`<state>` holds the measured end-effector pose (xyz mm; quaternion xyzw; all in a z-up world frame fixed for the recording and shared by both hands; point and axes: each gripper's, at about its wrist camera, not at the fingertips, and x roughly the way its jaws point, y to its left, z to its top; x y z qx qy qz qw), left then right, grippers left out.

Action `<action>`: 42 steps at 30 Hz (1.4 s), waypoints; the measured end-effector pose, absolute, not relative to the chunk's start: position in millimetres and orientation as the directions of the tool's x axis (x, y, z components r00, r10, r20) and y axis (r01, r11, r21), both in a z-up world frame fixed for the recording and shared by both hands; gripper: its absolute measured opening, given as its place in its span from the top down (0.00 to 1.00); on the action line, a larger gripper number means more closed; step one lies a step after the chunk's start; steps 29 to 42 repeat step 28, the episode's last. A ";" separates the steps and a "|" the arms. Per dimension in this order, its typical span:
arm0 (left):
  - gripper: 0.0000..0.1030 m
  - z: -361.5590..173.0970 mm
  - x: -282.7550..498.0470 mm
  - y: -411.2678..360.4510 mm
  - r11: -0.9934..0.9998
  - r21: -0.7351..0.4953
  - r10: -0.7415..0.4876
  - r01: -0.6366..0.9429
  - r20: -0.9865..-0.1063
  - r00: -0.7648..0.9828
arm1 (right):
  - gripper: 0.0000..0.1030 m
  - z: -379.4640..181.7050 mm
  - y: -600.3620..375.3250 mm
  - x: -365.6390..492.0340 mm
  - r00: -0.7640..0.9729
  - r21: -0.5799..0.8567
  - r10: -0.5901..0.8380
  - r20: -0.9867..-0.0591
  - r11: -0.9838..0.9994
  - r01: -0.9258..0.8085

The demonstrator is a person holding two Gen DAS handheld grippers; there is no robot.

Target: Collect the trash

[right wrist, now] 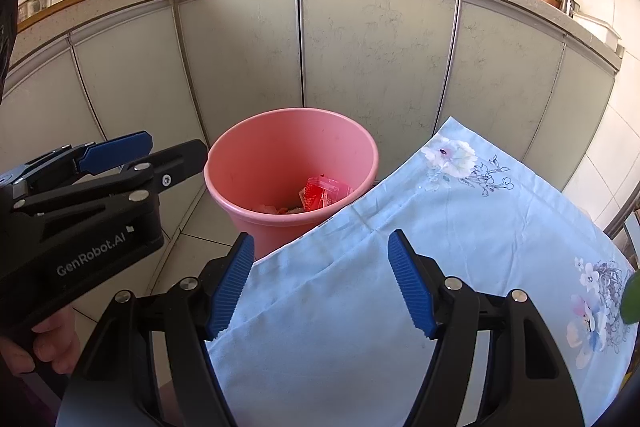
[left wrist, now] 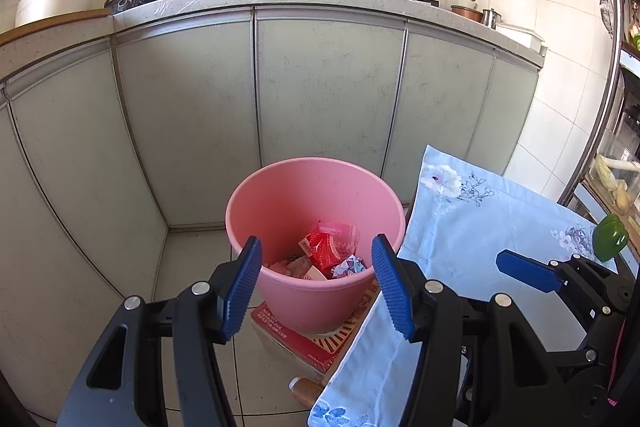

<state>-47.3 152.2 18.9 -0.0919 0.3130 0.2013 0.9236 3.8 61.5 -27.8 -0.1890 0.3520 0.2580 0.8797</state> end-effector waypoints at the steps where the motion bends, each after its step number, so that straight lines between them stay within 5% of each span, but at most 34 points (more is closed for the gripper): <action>1: 0.45 18.5 -46.5 152.4 0.902 -0.044 0.314 -0.429 -0.617 0.722 | 0.32 -28.2 61.7 4.4 0.618 -0.150 0.321 -0.718 0.795 -0.588; 42: 0.45 6.8 -16.5 147.7 0.909 -0.023 0.298 -0.416 -0.660 0.689 | 0.32 -34.5 36.4 27.7 0.607 -0.102 0.321 -0.727 0.824 -0.558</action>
